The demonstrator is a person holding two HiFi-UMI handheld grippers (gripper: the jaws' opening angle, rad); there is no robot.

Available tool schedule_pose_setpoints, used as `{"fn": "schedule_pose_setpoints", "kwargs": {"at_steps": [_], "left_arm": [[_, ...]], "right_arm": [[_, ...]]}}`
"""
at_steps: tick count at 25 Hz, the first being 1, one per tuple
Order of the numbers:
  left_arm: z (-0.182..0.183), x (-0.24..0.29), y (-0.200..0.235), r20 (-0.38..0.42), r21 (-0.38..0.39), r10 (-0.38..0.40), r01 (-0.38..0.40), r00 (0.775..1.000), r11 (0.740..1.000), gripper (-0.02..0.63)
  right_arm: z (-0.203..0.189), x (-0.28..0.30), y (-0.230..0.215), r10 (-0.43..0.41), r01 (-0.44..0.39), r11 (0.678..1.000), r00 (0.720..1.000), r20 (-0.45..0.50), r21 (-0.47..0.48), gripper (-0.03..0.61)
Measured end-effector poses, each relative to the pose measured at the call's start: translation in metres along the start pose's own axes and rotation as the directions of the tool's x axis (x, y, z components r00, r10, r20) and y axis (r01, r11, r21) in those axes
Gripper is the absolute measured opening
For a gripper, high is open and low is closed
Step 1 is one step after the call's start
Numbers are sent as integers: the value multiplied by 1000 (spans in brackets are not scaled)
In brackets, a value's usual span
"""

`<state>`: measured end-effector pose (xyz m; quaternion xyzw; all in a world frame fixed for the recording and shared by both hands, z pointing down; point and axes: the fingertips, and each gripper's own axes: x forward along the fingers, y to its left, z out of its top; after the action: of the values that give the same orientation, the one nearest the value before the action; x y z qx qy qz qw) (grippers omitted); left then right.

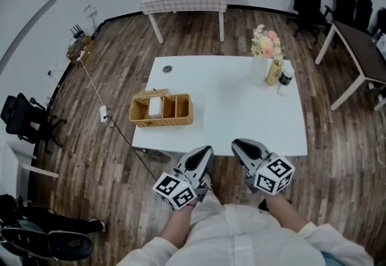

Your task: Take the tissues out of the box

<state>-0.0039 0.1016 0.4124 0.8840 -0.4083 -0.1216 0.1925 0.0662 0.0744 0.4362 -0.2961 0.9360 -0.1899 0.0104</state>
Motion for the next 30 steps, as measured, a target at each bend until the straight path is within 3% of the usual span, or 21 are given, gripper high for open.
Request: {"fn": "schedule_pose_setpoints", "kwargs": {"at_steps": [6, 15, 24, 30], "left_arm": [[33, 16, 50, -34, -3, -21, 21, 999, 1000, 2], [70, 24, 122, -24, -41, -64, 63, 998, 997, 2], [76, 43, 149, -68, -83, -80, 74, 994, 994, 2], [76, 64, 162, -56, -88, -26, 21, 998, 996, 2]], "right_arm": [[13, 64, -12, -11, 11, 1000, 1000, -10, 14, 37], [32, 150, -14, -29, 29, 1000, 999, -36, 8, 37], [46, 179, -25, -50, 51, 999, 997, -54, 19, 37], [47, 186, -49, -12, 14, 999, 997, -80, 32, 37]]}}
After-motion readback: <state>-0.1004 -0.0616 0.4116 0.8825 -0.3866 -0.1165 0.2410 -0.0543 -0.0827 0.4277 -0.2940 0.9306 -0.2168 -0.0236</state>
